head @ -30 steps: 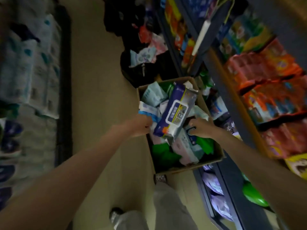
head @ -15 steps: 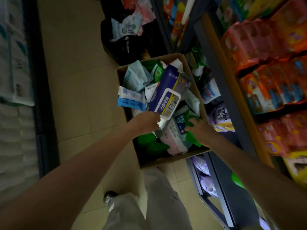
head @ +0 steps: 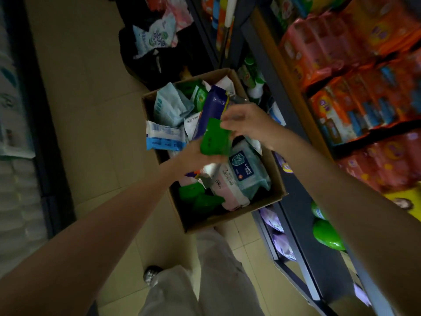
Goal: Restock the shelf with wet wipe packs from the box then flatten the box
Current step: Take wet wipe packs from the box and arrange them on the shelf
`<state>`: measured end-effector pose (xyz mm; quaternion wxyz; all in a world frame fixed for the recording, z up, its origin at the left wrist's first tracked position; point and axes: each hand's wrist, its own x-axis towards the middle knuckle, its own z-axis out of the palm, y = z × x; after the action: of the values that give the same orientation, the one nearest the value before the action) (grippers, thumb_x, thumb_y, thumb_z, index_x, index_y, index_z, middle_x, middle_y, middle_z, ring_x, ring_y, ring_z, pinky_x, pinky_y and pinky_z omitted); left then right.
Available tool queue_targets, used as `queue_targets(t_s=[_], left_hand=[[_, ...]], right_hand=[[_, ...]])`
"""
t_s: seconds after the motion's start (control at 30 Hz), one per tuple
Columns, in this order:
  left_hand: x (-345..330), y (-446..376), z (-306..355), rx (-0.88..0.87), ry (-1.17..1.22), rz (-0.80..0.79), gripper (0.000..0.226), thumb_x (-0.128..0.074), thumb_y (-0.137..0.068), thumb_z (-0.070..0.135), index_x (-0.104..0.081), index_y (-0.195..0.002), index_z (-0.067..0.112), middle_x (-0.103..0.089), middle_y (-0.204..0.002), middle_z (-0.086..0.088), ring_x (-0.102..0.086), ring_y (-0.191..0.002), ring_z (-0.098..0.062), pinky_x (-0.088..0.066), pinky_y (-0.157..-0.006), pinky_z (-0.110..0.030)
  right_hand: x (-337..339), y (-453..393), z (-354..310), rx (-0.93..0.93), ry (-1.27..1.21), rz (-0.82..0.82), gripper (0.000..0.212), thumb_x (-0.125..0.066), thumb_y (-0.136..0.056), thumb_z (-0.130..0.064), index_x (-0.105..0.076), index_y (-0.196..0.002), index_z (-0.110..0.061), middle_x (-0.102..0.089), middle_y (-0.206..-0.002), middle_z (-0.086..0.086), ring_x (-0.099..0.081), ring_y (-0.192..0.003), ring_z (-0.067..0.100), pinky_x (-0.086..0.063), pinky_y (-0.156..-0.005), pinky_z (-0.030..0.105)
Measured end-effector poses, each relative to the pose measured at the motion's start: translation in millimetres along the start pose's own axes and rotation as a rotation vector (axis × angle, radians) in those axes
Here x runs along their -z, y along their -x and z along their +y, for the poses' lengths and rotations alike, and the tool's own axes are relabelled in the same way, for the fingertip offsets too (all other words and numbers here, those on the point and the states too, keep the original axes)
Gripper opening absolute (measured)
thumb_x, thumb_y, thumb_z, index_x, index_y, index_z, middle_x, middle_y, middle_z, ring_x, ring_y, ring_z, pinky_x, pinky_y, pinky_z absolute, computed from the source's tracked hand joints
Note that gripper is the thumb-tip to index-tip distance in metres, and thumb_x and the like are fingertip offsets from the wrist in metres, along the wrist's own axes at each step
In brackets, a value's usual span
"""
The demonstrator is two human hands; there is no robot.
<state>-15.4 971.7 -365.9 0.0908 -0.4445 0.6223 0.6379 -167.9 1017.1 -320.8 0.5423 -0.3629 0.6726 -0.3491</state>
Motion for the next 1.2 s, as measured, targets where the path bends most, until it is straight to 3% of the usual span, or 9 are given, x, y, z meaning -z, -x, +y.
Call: queue_targets(t_s=[0.1,0.17,0.3,0.5,0.63,0.77,0.9,1.03,1.2], left_hand=[[33,13,15,-0.039,0.016,0.112,0.03,-0.067,-0.08,0.004,-0.06,-0.109,0.002,-0.064,-0.095,-0.01,-0.063,-0.059,0.002,-0.05,-0.055,-0.011],[61,26,15,-0.011,-0.136,-0.03,0.02,-0.069,-0.079,0.005,-0.063,-0.098,0.003,-0.071,-0.094,-0.009,-0.066,-0.061,0.001,-0.051,-0.057,-0.012],[96,51,-16,0.129,-0.537,-0.191,0.014,-0.072,-0.076,0.007,-0.061,-0.068,0.012,-0.059,-0.046,0.008,-0.055,-0.046,0.001,-0.043,-0.049,-0.011],[92,48,-87,0.226,-0.831,-0.138,0.037,-0.068,-0.081,0.02,-0.063,-0.112,-0.001,-0.067,-0.11,-0.018,-0.063,-0.103,-0.028,-0.046,-0.083,-0.029],[95,50,-107,0.218,-0.793,-0.053,0.038,-0.065,-0.083,0.02,-0.061,-0.117,0.002,-0.065,-0.116,-0.017,-0.06,-0.109,-0.028,-0.044,-0.084,-0.028],[105,68,-114,0.231,-0.723,0.014,0.04,-0.062,-0.086,0.018,-0.056,-0.124,0.006,-0.061,-0.122,-0.016,-0.056,-0.114,-0.028,-0.043,-0.089,-0.029],[132,108,-112,0.224,-0.659,0.119,0.039,-0.054,-0.091,0.018,-0.05,-0.128,0.008,-0.059,-0.125,-0.013,-0.055,-0.114,-0.028,-0.042,-0.089,-0.03],[177,181,-114,0.125,-0.448,0.273,0.035,-0.053,-0.091,0.011,-0.049,-0.126,0.004,-0.058,-0.111,-0.003,-0.055,-0.096,-0.02,-0.042,-0.082,-0.026],[242,313,-123,-0.005,-0.27,0.428,0.037,-0.055,-0.091,0.012,-0.05,-0.127,0.01,-0.06,-0.119,-0.008,-0.056,-0.106,-0.023,-0.043,-0.098,-0.037]], right_hand=[[0,-11,-12,0.075,-0.111,0.143,0.023,-0.059,-0.088,-0.005,-0.056,-0.069,-0.017,-0.058,-0.067,-0.003,-0.058,-0.053,0.0,-0.05,-0.051,0.012],[-2,-18,6,0.034,-0.126,0.27,0.03,-0.058,-0.088,-0.006,-0.051,-0.06,-0.011,-0.056,-0.047,-0.006,-0.053,-0.039,0.0,-0.046,-0.043,0.014],[-33,-23,84,-0.207,0.776,-0.023,0.018,-0.055,-0.083,-0.009,-0.052,-0.066,-0.004,-0.051,-0.063,0.006,-0.057,-0.066,0.022,-0.042,-0.059,0.02],[-120,-11,183,-0.356,0.899,-0.465,0.034,-0.063,-0.082,-0.019,-0.059,-0.112,-0.004,-0.061,-0.109,0.015,-0.059,-0.102,0.031,-0.049,-0.078,0.033],[-147,-8,185,-0.19,1.117,-0.414,0.021,-0.052,-0.088,-0.008,-0.061,-0.105,-0.002,-0.061,-0.107,0.019,-0.059,-0.099,0.034,-0.049,-0.078,0.037],[-145,-6,129,-0.084,0.999,-0.62,0.014,-0.061,-0.084,-0.013,-0.054,-0.073,-0.007,-0.052,-0.075,0.009,-0.053,-0.079,0.023,-0.039,-0.064,0.03],[-144,-8,8,0.068,0.725,-0.458,0.021,-0.059,-0.088,-0.012,-0.059,-0.109,-0.007,-0.05,-0.101,0.0,-0.047,-0.097,0.015,-0.04,-0.083,0.027],[-173,-2,-109,0.273,0.687,-0.257,0.021,-0.06,-0.086,-0.01,-0.047,-0.07,-0.014,-0.043,-0.067,-0.006,-0.046,-0.065,0.01,-0.033,-0.054,0.02],[-253,44,-206,0.378,0.41,-0.311,0.026,-0.06,-0.087,-0.008,-0.048,-0.067,-0.019,-0.058,-0.06,-0.008,-0.056,-0.054,0.0,-0.044,-0.052,0.013]])
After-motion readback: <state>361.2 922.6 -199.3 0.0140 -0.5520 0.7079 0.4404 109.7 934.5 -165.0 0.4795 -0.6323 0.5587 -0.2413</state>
